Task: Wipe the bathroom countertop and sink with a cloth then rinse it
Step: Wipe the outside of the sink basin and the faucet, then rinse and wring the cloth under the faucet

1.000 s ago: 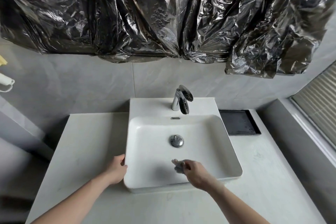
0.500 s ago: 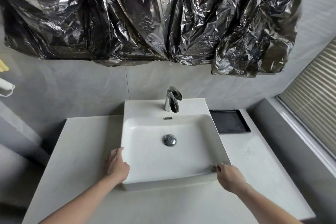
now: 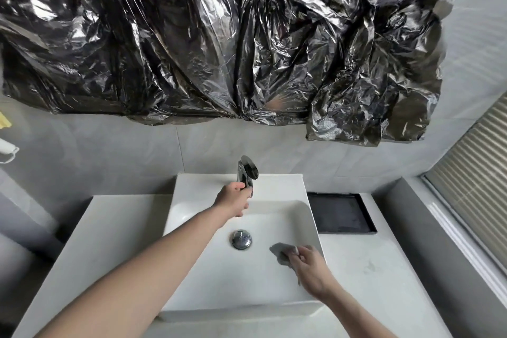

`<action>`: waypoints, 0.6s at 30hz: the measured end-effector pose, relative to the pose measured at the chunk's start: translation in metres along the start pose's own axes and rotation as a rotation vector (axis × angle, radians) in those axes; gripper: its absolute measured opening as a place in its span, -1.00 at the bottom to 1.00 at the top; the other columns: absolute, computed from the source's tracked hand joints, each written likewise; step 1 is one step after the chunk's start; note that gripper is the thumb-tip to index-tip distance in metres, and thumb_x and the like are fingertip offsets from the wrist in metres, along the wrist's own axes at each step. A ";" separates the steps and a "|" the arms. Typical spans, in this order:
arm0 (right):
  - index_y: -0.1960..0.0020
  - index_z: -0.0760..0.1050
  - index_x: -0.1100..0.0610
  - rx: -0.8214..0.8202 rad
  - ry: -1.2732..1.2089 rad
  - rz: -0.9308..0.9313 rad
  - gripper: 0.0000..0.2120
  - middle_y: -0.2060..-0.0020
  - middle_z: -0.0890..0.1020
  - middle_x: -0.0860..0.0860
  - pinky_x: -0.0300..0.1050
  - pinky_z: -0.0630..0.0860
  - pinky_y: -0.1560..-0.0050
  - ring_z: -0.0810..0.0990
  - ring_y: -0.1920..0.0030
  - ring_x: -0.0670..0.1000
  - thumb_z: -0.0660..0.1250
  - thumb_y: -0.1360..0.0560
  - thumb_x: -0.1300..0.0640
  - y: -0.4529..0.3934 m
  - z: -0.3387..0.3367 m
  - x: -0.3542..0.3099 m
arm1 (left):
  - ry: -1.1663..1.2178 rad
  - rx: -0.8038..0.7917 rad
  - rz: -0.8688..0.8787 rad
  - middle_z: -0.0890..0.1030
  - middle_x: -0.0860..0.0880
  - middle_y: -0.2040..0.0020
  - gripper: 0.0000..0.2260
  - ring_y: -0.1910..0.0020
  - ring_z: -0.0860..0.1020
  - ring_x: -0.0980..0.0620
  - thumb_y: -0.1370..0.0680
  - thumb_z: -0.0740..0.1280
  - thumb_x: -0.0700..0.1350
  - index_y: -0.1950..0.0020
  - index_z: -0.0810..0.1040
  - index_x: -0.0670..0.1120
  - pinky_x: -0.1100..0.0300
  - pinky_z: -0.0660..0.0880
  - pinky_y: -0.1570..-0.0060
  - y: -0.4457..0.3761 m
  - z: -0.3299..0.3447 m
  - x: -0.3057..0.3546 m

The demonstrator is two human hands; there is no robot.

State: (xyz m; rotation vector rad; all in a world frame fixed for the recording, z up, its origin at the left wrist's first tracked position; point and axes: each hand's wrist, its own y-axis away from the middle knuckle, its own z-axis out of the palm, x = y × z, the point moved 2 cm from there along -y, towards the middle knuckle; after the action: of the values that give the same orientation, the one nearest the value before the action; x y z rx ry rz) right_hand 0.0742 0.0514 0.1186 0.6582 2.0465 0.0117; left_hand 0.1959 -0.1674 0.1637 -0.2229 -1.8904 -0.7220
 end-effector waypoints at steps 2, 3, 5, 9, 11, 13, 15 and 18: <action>0.19 0.62 -0.15 0.029 -0.015 -0.017 -0.62 0.35 0.64 -0.14 -0.32 0.47 0.31 0.53 0.29 -0.15 0.15 -0.70 0.06 -0.011 -0.006 -0.007 | 0.023 0.022 -0.028 0.63 0.00 0.07 -0.89 0.25 0.58 0.00 -0.61 0.27 0.01 0.05 0.54 0.02 0.19 0.47 0.30 -0.014 0.005 0.012; 0.19 0.61 -0.09 0.037 -0.040 -0.001 -0.66 0.36 0.64 -0.11 -0.20 0.52 0.32 0.53 0.32 -0.11 0.17 -0.69 0.03 -0.015 -0.008 -0.007 | 0.032 0.030 -0.055 0.64 0.01 0.08 -0.85 0.28 0.58 0.03 -0.62 0.26 0.02 -0.01 0.57 -0.01 0.21 0.47 0.32 -0.020 0.007 0.017; 0.17 0.60 0.03 0.042 -0.098 0.023 -0.72 0.37 0.65 -0.05 -0.02 0.62 0.30 0.56 0.41 -0.05 0.24 -0.66 0.02 -0.026 -0.012 -0.011 | 0.077 0.048 -0.107 0.67 0.01 0.07 -0.80 0.32 0.58 0.06 -0.63 0.25 0.02 -0.11 0.58 -0.06 0.25 0.48 0.38 -0.032 0.012 0.021; 0.20 0.60 0.04 0.058 -0.053 -0.015 -0.73 0.37 0.69 -0.07 -0.14 0.58 0.32 0.67 0.40 0.08 0.28 -0.63 0.01 -0.040 -0.019 -0.023 | 0.221 0.107 -0.200 0.70 -0.01 0.12 -0.83 0.36 0.58 0.07 -0.66 0.25 -0.03 -0.05 0.56 -0.11 0.28 0.44 0.45 -0.049 0.022 0.024; 0.20 0.61 0.01 0.029 -0.055 -0.027 -0.70 0.44 0.66 -0.17 -0.26 0.53 0.34 0.67 0.41 0.01 0.25 -0.66 0.02 -0.044 -0.021 -0.028 | 0.271 0.152 -0.224 0.70 -0.01 0.18 -0.86 0.35 0.58 0.08 -0.65 0.27 -0.06 -0.02 0.56 -0.10 0.30 0.44 0.48 -0.053 0.025 0.025; 0.25 0.57 -0.08 0.005 -0.007 -0.047 -0.66 0.50 0.61 -0.23 -0.34 0.48 0.35 0.64 0.44 -0.09 0.22 -0.68 0.01 -0.049 -0.021 -0.029 | 0.283 0.197 -0.235 0.70 -0.02 0.22 -0.88 0.35 0.58 0.08 -0.64 0.29 -0.10 0.01 0.56 -0.12 0.33 0.41 0.54 -0.057 0.025 0.025; 0.30 0.53 -0.09 0.001 0.007 -0.076 -0.62 0.54 0.57 -0.27 -0.40 0.47 0.33 0.59 0.45 -0.24 0.22 -0.69 0.02 -0.054 -0.022 -0.033 | 0.305 0.220 -0.234 0.69 -0.03 0.25 -0.89 0.32 0.58 0.06 -0.63 0.30 -0.13 0.05 0.55 -0.12 0.35 0.38 0.56 -0.059 0.027 0.023; 0.24 0.65 0.08 -0.052 -0.057 -0.106 -0.56 0.31 0.72 -0.24 -0.26 0.63 0.06 0.72 0.22 -0.24 0.20 -0.69 -0.05 -0.062 -0.021 -0.036 | 0.343 0.245 -0.221 0.68 -0.03 0.25 -0.89 0.32 0.58 0.08 -0.63 0.32 -0.13 0.07 0.53 -0.13 0.33 0.42 0.52 -0.065 0.028 0.023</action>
State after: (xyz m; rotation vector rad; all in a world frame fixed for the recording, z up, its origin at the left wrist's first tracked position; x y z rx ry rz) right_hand 0.0445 -0.0129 0.1426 0.5120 2.0165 -0.0153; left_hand 0.1343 -0.2073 0.1524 0.2549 -1.6660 -0.6214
